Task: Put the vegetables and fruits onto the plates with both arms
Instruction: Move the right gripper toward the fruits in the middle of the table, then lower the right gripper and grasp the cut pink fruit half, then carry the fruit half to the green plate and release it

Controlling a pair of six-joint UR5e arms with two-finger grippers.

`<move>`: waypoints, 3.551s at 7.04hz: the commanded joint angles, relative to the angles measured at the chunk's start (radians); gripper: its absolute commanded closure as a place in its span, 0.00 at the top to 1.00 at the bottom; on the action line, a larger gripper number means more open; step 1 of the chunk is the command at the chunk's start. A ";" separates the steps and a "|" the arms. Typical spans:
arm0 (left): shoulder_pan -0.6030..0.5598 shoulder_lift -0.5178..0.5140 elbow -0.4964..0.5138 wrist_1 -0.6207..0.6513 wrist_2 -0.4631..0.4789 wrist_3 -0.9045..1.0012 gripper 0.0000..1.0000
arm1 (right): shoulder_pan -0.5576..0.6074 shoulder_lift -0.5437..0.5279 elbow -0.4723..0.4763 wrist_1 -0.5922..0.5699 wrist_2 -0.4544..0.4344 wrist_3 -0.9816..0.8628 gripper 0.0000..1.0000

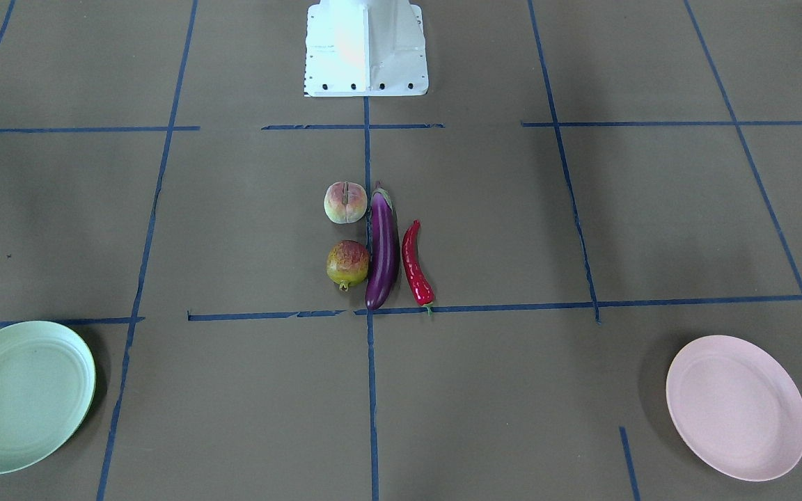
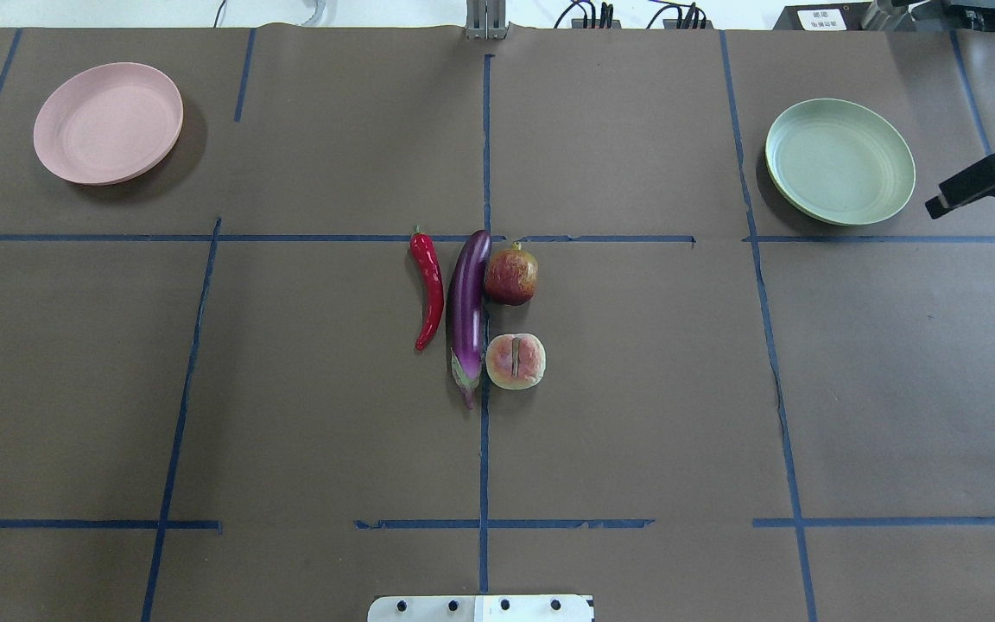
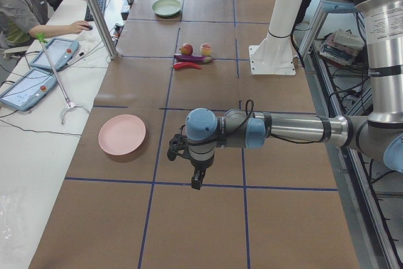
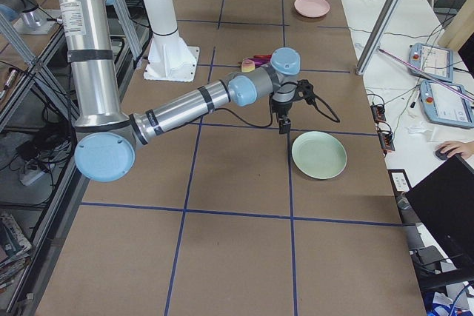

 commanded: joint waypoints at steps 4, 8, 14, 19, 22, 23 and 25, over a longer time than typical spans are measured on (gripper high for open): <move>0.004 -0.106 0.047 -0.057 -0.009 0.002 1.00 | -0.530 0.389 -0.032 -0.045 -0.400 0.710 1.00; 0.004 -0.104 0.047 -0.057 -0.009 0.002 1.00 | -0.750 0.641 -0.306 -0.130 -0.686 0.854 1.00; 0.004 -0.103 0.048 -0.056 -0.011 0.002 1.00 | -0.802 0.635 -0.371 -0.130 -0.714 0.831 0.30; 0.004 -0.103 0.048 -0.056 -0.012 0.005 1.00 | -0.559 0.637 -0.313 -0.160 -0.558 0.653 0.04; 0.004 -0.101 0.048 -0.056 -0.012 0.005 1.00 | -0.259 0.534 -0.388 -0.147 -0.385 0.161 0.05; 0.007 -0.103 0.048 -0.056 -0.012 0.005 1.00 | -0.198 0.507 -0.444 -0.110 -0.345 0.050 0.05; 0.007 -0.103 0.048 -0.056 -0.012 0.005 1.00 | -0.106 0.462 -0.709 0.221 -0.286 -0.067 0.05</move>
